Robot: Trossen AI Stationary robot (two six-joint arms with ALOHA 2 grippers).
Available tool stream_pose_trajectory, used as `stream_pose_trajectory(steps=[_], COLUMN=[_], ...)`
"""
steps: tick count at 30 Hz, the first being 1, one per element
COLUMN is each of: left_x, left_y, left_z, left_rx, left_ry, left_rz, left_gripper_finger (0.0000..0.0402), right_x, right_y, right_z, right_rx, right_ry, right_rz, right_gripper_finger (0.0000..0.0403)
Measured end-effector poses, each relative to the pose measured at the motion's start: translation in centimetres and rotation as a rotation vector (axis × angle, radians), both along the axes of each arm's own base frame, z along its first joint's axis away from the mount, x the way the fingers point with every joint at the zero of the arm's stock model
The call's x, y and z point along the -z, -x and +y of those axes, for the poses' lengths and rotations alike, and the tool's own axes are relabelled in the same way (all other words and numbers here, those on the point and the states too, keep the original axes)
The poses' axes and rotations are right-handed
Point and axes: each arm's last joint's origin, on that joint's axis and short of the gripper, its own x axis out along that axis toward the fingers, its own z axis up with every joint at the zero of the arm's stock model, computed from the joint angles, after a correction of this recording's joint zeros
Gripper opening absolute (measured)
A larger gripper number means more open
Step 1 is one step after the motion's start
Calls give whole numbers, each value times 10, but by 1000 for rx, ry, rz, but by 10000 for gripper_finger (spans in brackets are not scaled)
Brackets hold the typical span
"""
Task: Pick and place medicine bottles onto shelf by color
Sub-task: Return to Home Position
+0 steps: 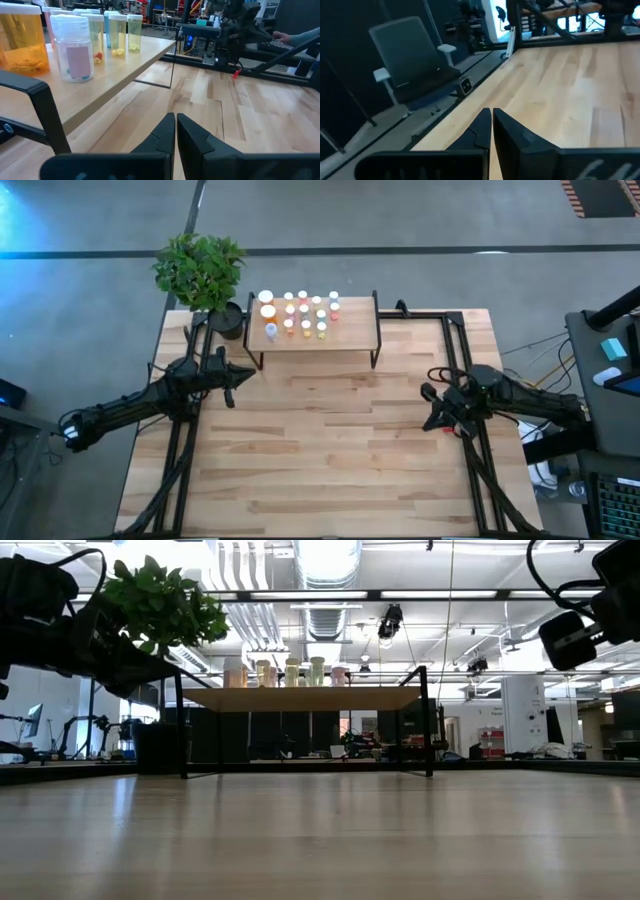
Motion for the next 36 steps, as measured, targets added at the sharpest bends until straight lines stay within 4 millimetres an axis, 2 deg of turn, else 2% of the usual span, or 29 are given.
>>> stream_pose_trajectory(steps=[36], left_x=[-1], left_y=[0], left_z=[0], left_rx=[0], left_ry=[-1], left_rz=[-2], left_gripper_finger=[0], right_x=[-5], right_y=[0], right_z=[0], right_rx=[0], right_ry=[-20], right_rz=[-6], right_gripper_finger=[9])
